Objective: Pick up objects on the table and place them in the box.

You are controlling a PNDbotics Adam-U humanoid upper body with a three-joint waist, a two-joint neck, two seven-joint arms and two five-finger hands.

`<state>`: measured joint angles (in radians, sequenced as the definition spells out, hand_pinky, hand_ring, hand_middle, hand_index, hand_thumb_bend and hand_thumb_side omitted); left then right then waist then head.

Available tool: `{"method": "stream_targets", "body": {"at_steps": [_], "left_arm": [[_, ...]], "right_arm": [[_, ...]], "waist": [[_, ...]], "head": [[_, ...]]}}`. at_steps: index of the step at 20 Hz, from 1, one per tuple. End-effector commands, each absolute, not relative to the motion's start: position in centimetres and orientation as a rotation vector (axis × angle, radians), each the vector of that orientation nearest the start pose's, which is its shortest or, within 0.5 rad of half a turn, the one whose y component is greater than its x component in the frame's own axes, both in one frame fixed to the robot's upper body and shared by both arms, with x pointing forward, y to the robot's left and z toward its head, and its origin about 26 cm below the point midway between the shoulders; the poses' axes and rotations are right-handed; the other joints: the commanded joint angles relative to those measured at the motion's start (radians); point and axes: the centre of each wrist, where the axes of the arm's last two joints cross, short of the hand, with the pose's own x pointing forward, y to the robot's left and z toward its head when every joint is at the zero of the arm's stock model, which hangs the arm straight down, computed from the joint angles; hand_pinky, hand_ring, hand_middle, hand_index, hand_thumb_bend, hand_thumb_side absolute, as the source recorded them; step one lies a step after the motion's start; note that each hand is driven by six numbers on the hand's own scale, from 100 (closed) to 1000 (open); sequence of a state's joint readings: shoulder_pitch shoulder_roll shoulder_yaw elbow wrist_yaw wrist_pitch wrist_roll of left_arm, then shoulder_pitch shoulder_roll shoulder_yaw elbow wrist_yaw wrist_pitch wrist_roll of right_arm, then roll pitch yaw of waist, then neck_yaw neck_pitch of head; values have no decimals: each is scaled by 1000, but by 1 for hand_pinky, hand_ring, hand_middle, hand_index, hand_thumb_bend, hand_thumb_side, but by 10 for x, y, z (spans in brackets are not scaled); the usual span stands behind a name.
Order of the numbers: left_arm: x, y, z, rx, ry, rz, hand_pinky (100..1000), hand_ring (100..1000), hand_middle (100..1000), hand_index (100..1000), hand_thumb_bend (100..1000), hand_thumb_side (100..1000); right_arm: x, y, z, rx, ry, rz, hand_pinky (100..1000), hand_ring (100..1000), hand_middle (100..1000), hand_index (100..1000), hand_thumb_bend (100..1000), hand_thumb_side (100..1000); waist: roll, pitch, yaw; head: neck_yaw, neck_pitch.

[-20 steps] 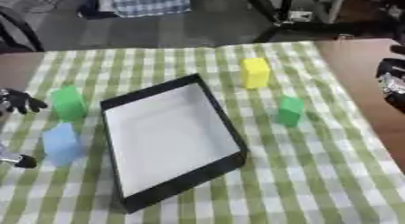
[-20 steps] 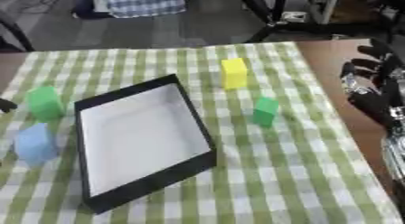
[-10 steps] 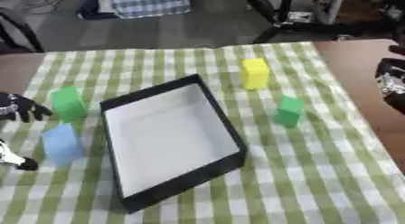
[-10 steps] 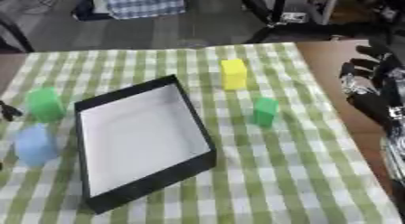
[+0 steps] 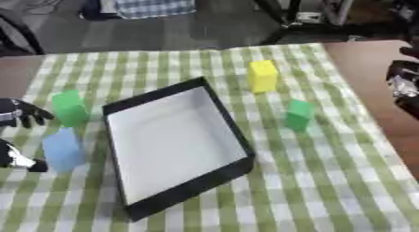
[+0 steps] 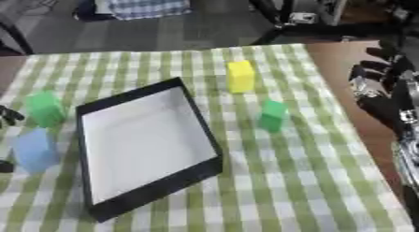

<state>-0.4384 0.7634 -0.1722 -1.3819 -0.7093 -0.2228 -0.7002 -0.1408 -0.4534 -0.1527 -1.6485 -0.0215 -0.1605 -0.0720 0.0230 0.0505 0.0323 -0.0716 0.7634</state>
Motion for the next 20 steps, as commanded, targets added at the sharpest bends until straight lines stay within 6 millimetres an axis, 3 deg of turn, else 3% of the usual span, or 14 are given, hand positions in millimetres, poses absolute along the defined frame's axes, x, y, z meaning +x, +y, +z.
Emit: {"method": "stream_targets", "body": {"at_steps": [1,9,20], "left_arm": [[372,384,162,709,-1012,-1722,703,716,745,923,707,579],[377,379,150,667,-1008,-1731,699,706,735,911,677,572],[384,373,131,729,-1016,-1693,677,678,705,888,557,523]], "right_arm": [[308,-375,114,-486,-1989,246,804,807,838,964,150,307],[308,-374,114,-482,-1987,246,804,807,838,964,151,307],[308,-373,112,-476,-1984,243,803,807,838,964,151,307]], "waist": [[-12,-30,2],[-15,-32,3],[-17,-31,1]], "head": [[-1,7],[-2,7],[-2,7]]}}
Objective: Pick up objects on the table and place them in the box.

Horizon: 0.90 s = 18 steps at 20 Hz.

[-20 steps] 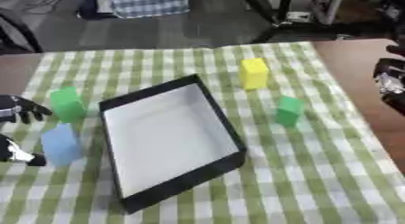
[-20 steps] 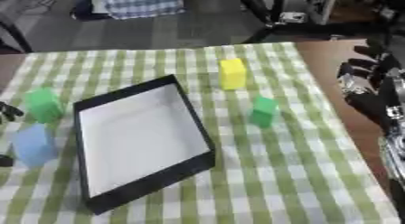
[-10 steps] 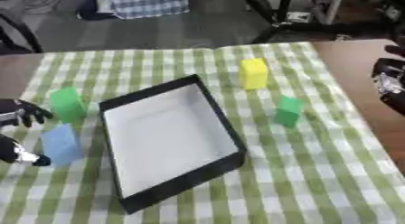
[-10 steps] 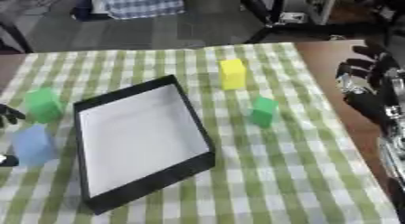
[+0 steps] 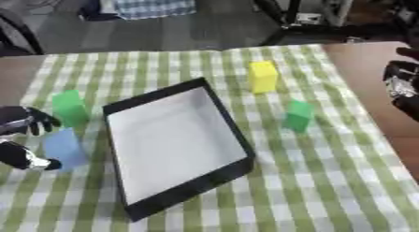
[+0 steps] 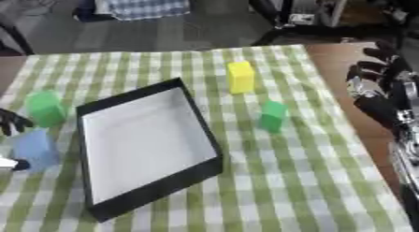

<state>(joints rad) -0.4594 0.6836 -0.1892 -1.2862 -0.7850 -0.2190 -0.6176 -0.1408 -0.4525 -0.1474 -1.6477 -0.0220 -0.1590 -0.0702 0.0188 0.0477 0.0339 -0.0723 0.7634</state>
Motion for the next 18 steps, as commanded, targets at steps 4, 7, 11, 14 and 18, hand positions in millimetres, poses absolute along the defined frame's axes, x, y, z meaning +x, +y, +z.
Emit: {"method": "stream_targets", "body": {"at_steps": [4,7,11,14,18], "left_arm": [[384,373,129,733,-1016,-1694,677,678,705,888,557,523],[384,371,124,731,-1046,-1676,539,443,425,691,316,374],[382,371,131,776,-1122,-1627,442,287,245,535,177,294],[380,371,141,812,-1188,-1588,436,269,219,515,170,300],[379,366,177,877,-1331,-1536,432,266,214,518,177,323]], "right_arm": [[308,-373,112,-476,-1984,243,803,807,838,964,151,307],[307,-374,112,-477,-1983,239,803,807,838,965,135,308],[307,-374,111,-478,-1981,236,804,807,838,965,130,309],[307,-374,111,-480,-1981,236,804,807,838,965,128,308],[307,-375,111,-484,-1979,237,804,808,838,966,129,308]], "waist": [[-13,-28,0],[-14,-27,-2],[-14,-27,-1],[-14,-27,-1],[-14,-30,-1]], "head": [[-1,7],[-2,7],[-2,7],[-4,7],[-6,7]]}}
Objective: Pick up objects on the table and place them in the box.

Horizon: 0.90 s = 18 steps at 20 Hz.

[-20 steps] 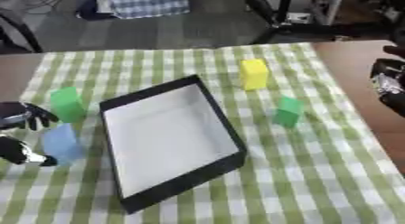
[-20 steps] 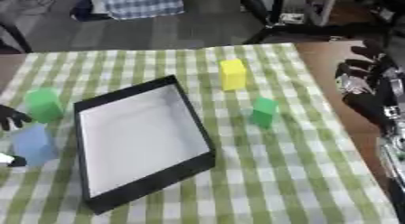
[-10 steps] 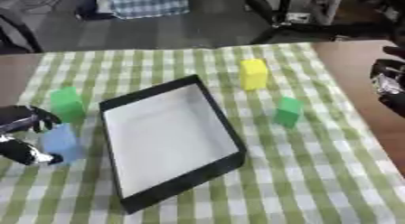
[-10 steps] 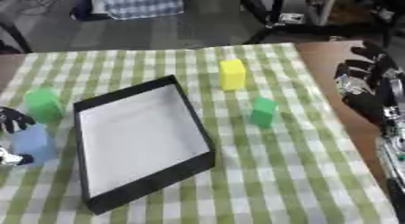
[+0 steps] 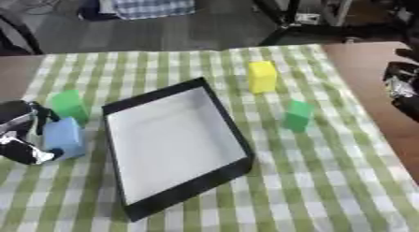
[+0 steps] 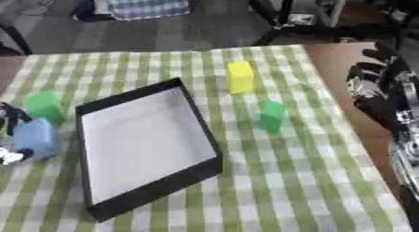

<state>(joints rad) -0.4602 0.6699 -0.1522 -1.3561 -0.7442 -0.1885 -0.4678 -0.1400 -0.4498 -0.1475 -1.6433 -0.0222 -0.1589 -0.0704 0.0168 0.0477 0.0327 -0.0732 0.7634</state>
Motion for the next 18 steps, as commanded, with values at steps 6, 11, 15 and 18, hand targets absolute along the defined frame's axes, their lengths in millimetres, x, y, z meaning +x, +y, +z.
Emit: {"method": "stream_targets", "body": {"at_steps": [6,11,15,18], "left_arm": [[379,333,248,974,-1576,-1537,449,271,216,531,219,351],[390,278,265,874,-1676,-1702,482,304,250,558,278,396],[408,241,251,737,-1630,-1859,512,341,287,592,382,462],[419,224,232,637,-1561,-1934,561,395,339,642,494,526]], "right_arm": [[306,-375,109,-480,-1971,242,804,808,839,966,130,309],[307,-374,108,-473,-1968,248,804,808,838,966,128,309],[306,-374,107,-472,-1964,248,804,807,838,966,129,308],[306,-374,107,-472,-1964,244,804,807,838,966,130,309]], "waist": [[-8,-37,-4],[-7,-42,-11],[-9,-44,-19],[-9,-44,-20]], "head": [[0,7],[6,7],[7,7],[2,7]]}}
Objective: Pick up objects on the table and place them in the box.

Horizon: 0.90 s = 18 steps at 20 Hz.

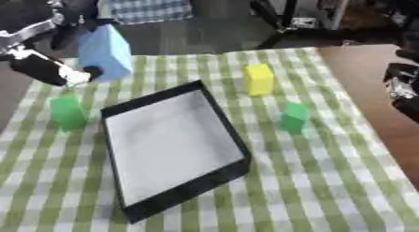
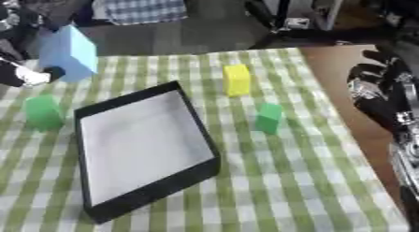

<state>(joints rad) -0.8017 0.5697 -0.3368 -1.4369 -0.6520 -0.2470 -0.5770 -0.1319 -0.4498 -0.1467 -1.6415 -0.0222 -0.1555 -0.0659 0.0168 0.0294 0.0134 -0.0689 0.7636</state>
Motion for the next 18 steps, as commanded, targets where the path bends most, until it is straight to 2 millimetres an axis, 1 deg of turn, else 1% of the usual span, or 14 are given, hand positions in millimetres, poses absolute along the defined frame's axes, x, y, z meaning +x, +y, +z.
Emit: {"method": "stream_targets", "body": {"at_steps": [1,2,3,5,6,7,9,11,12,15,17,18], "left_arm": [[421,220,226,608,-1540,-1955,586,422,367,668,566,563],[423,216,219,583,-1513,-1986,608,458,405,698,608,576],[425,212,212,561,-1488,-2017,661,549,504,766,737,620],[426,204,201,522,-1442,-2086,768,716,701,894,952,684],[426,203,199,516,-1433,-2113,796,755,745,922,1000,705],[426,202,198,517,-1429,-2131,822,803,798,951,1000,750],[425,206,200,535,-1441,-2133,843,842,843,970,1000,797],[423,214,208,579,-1477,-2097,832,829,834,962,1000,796],[422,220,215,607,-1502,-2066,826,822,827,957,1000,781],[417,245,238,717,-1563,-1941,811,805,808,944,989,745],[416,268,252,820,-1553,-1848,807,798,797,932,946,721],[417,281,255,868,-1526,-1804,805,796,795,930,930,710]], "right_arm": [[306,-374,107,-471,-1964,245,804,807,838,966,129,309],[306,-374,107,-469,-1964,245,804,807,838,966,129,309],[307,-373,107,-467,-1964,245,804,807,838,966,128,309],[307,-373,106,-464,-1964,245,805,807,838,967,127,309],[307,-373,106,-464,-1964,245,805,807,838,967,127,309],[307,-373,106,-465,-1963,245,805,807,838,966,127,309],[306,-373,106,-466,-1962,244,805,807,838,967,127,309],[306,-373,106,-466,-1962,242,805,807,838,967,128,309],[306,-373,105,-467,-1960,240,805,807,838,967,127,309],[305,-374,104,-469,-1957,240,805,807,838,967,126,309],[305,-375,104,-471,-1956,240,805,807,838,967,125,309],[305,-375,104,-472,-1955,240,805,807,838,967,125,309]], "waist": [[-9,-25,0],[-10,-25,0],[-10,-25,-1],[-10,-25,0],[-11,-24,1],[-11,-24,3],[-12,-25,5],[-12,-25,8],[-12,-26,10],[-11,-26,15],[-9,-27,18],[-8,-27,20]], "head": [[-3,6],[-3,6],[-3,6],[-4,6],[-5,6],[-6,6],[-5,6],[-6,6],[-8,6],[-8,6],[-8,6],[-10,6]]}}
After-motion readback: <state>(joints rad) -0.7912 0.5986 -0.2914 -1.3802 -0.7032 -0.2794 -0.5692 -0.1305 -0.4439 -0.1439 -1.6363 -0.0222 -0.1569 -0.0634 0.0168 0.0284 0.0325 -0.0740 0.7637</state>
